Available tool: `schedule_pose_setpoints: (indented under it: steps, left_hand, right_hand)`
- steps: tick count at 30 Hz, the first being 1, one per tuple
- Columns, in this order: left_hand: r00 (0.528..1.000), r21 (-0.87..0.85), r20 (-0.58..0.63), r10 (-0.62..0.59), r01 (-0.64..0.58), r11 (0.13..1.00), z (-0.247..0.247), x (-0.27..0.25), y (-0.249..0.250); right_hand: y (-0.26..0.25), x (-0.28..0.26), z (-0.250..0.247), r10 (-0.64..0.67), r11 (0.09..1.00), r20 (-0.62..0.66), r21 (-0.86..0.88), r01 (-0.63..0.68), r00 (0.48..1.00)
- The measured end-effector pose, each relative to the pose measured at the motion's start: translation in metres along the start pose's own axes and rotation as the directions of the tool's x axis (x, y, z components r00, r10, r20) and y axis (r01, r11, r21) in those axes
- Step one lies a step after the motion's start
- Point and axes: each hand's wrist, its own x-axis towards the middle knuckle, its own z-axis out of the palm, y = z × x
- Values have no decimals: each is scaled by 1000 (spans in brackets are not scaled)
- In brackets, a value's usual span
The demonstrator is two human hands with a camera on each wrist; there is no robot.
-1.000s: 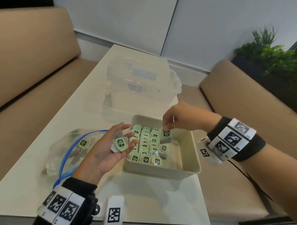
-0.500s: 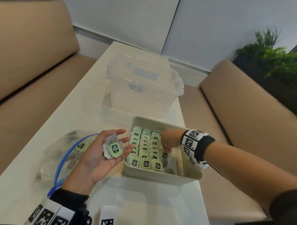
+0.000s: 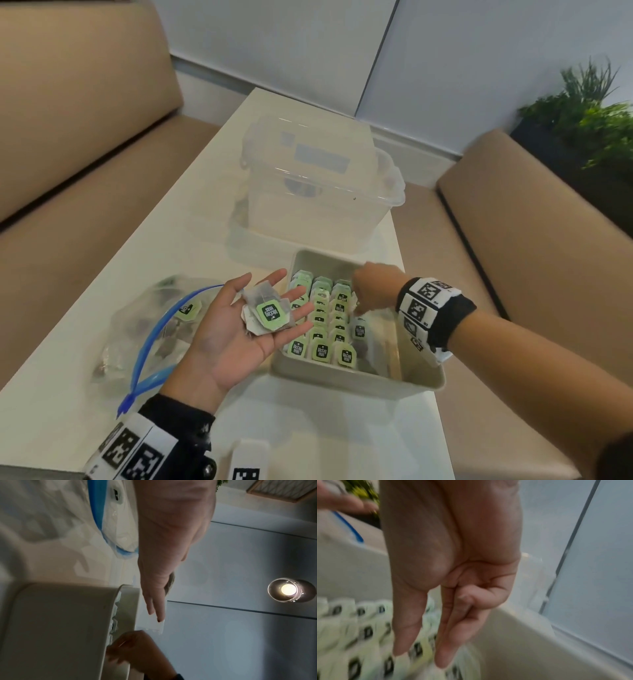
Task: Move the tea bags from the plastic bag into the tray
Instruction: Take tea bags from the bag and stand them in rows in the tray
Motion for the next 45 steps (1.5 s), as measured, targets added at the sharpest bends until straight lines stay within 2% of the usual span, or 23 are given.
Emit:
schedule_pose_setpoints:
  steps: [1,3,5,6,8,10,16,18,23,27,30,33,37,42,45]
  left_hand:
    - [1000,1,-12,10,-10,1000,1,0,-1]
    - [996,13,-62,60,-60,998,5,3,-4]
    - [991,35,-83,101,-99,995,7,6,-7]
    - [991,51,-72,110,-106,993,7,8,-9]
    - [990,99,-50,135,-129,987,7,9,-14]
    - [985,175,-39,165,-156,972,7,11,-18]
    - [962,238,-92,258,-230,944,5,15,-25]
    - [957,240,-108,269,-237,941,5,15,-26]
    - [958,195,-143,250,-220,956,7,12,-25]
    - [962,140,-123,246,-228,964,11,11,-24]
    - [957,164,-127,259,-238,957,12,12,-25]
    - [952,228,-140,273,-237,944,15,11,-28]
    - [953,358,-121,279,-221,907,23,6,-31]
    - [926,389,-9,378,-345,854,29,0,-26]
    - [907,417,38,419,-396,818,38,-3,-20]
  right_hand:
    - [-3,-8,-9,-21,997,-125,74,30,992]
    - [-16,-27,-29,-136,933,-356,267,240,925]
    - [-36,-47,-47,-267,779,-483,400,482,834]
    - [-45,-54,-52,-308,730,-497,423,537,811]
    - [-58,-59,-55,-325,741,-480,406,534,815]
    - [-65,-57,-51,-285,779,-482,387,493,829]
    - [-65,-56,-48,-277,783,-476,392,483,835]
    - [-64,-58,-50,-273,769,-476,414,487,836]
    - [-69,-65,-49,-183,739,-382,554,383,906]
    - [-66,-63,-49,-170,689,-385,612,389,907]
    - [-59,-65,-58,-150,662,-389,643,385,909]
    - [-49,-68,-73,-116,609,-447,673,419,887]
    - [-42,-78,-92,-75,528,-551,685,502,831]
    - [-43,-95,-108,-117,556,-651,583,593,750]
    - [-44,-103,-112,-143,547,-672,557,624,726]
